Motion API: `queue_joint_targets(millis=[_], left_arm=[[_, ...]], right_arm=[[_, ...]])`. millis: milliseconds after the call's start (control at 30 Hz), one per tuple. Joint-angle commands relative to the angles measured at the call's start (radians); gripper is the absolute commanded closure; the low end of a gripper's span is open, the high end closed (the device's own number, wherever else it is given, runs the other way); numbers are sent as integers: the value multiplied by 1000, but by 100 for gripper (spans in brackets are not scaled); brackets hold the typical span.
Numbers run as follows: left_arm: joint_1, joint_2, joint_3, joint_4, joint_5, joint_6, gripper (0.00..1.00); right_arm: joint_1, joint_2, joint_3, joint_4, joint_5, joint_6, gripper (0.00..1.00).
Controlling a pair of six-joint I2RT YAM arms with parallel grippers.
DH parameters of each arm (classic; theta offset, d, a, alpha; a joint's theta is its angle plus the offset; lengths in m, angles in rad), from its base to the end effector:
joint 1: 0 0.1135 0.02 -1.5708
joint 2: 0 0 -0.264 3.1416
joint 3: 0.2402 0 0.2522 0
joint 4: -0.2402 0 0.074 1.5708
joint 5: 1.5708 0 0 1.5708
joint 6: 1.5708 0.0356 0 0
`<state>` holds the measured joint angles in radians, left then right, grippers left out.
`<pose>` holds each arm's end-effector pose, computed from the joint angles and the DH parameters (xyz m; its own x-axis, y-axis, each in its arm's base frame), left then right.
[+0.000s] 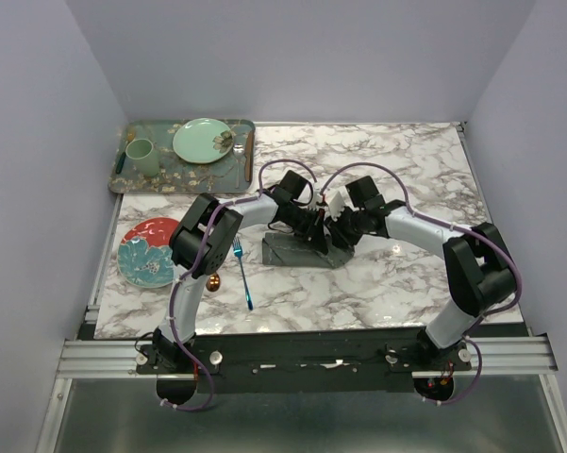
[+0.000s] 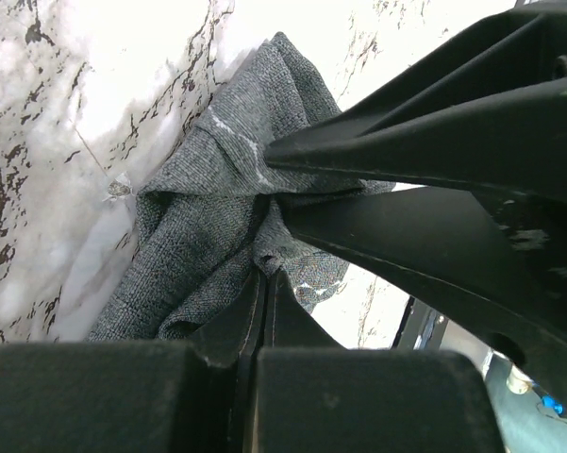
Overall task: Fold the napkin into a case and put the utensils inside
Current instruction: Stuff the top corner of the smaller-rectangle-folded napkin into the folded napkin.
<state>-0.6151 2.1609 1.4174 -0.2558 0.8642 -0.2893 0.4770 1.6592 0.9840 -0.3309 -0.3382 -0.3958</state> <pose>0.3440 -0.2762 0.1295 -0.8611 0.3816 -0.3359 0.4851 0.4191 -0.7674 0.2874 0.1618 0.1793 -0.4646 -0.6495 -0.6018 -0.8345 0.5485 0.0523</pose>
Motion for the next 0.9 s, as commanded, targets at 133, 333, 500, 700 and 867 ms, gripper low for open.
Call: queue_joint_targets(millis=[133, 333, 500, 700, 867], left_arm=[[6, 45, -5, -37, -71, 32, 100], [6, 39, -11, -37, -71, 36, 100], [8, 37, -14, -36, -71, 38, 100], [6, 39, -14, -36, -70, 36, 100], [8, 40, -15, -31, -70, 33, 100]], right_arm=[[15, 7, 1, 9, 159, -25, 70], [-3, -22, 2, -46, 179, -5, 69], [-6, -62, 13, -65, 165, 3, 60], [-5, -65, 41, -62, 94, 12, 58], [0, -33, 64, -59, 68, -5, 58]])
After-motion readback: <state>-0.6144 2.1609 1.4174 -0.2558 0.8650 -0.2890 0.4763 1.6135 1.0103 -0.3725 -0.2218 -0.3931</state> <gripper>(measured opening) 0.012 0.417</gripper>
